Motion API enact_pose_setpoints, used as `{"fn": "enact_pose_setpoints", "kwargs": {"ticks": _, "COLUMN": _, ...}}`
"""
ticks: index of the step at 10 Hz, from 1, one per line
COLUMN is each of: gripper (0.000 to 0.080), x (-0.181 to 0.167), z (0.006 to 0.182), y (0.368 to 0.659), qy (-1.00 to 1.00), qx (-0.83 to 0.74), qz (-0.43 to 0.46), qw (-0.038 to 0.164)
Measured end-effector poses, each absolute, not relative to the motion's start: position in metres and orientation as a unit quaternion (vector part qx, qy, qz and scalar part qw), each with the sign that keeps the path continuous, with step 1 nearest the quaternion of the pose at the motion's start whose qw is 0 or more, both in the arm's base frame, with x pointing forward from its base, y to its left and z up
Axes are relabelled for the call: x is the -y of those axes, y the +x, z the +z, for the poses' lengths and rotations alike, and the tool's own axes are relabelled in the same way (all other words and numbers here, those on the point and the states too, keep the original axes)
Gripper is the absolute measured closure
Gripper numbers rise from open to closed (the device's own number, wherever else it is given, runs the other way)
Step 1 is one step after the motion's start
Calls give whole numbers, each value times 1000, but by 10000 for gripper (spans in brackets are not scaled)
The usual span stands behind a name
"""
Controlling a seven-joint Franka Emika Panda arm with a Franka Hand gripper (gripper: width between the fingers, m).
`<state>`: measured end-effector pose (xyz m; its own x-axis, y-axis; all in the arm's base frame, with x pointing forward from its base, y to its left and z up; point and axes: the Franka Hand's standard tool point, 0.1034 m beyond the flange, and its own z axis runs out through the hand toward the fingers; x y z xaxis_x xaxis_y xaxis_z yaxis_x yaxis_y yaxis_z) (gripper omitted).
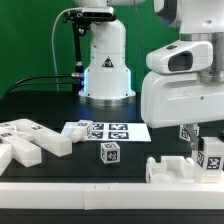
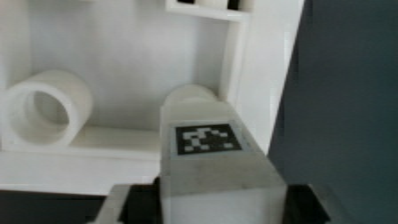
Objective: Assemble chair
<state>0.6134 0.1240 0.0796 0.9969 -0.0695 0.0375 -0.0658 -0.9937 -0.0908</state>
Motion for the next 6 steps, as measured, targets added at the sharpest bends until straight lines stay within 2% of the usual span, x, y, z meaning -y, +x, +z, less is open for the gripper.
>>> {"fn": "enact_pose_setpoints", "kwargs": {"ticks": 4, "gripper": 512, "x": -125, "z": 78, "y": 612, "qy": -936, "qx": -347, "qz": -4, "qw": 57}}
{"fn": "enact_pose_setpoints", "kwargs": {"ticks": 6, "gripper": 512, "x": -122, "z": 79, "y": 614, "qy": -875, "qx": -478, "qz": 11, "qw": 77}}
